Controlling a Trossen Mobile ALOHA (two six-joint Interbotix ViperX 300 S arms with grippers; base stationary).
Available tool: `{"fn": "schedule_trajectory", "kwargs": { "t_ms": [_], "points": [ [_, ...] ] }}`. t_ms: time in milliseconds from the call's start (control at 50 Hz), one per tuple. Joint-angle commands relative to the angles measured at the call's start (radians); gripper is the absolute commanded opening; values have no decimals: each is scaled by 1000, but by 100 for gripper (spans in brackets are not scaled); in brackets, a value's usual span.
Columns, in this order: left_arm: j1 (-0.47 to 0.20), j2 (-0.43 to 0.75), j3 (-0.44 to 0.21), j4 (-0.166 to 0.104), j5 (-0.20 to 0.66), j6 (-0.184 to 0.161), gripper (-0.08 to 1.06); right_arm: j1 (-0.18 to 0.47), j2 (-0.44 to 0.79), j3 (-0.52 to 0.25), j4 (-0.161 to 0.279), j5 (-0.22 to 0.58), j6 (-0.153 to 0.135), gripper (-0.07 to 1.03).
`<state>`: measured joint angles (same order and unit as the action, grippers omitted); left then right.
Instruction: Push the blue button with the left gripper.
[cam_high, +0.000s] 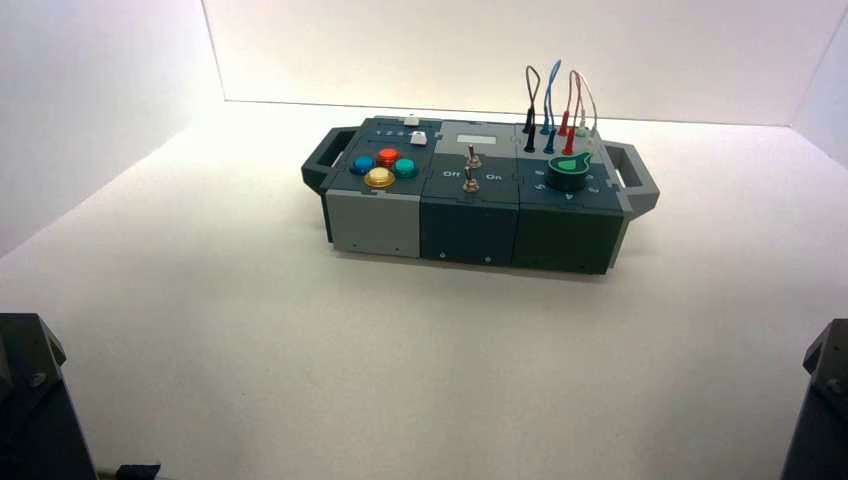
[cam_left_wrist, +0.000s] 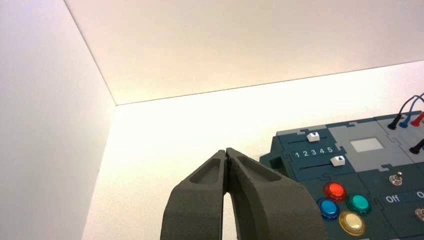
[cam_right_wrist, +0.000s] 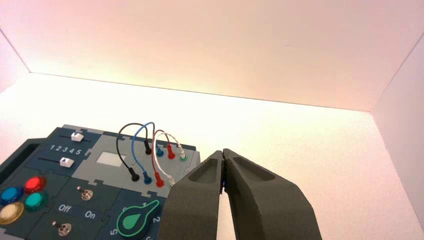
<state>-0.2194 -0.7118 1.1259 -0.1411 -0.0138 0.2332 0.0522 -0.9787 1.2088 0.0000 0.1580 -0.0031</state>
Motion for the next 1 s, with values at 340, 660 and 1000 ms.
{"fn": "schedule_trajectory", "kwargs": {
  "t_ms": [340, 660, 1000],
  "points": [
    [5, -5, -11, -2, -11, 0, -3, 0, 0, -11, 3, -5, 2, -2],
    [3, 18, -52, -2, 31, -3, -3, 3, 3, -25, 8, 20, 3, -2],
    [-21, 176, -304, -8, 399, -5, -3, 25, 32, -175, 58, 250, -5, -2]
  ]
}}
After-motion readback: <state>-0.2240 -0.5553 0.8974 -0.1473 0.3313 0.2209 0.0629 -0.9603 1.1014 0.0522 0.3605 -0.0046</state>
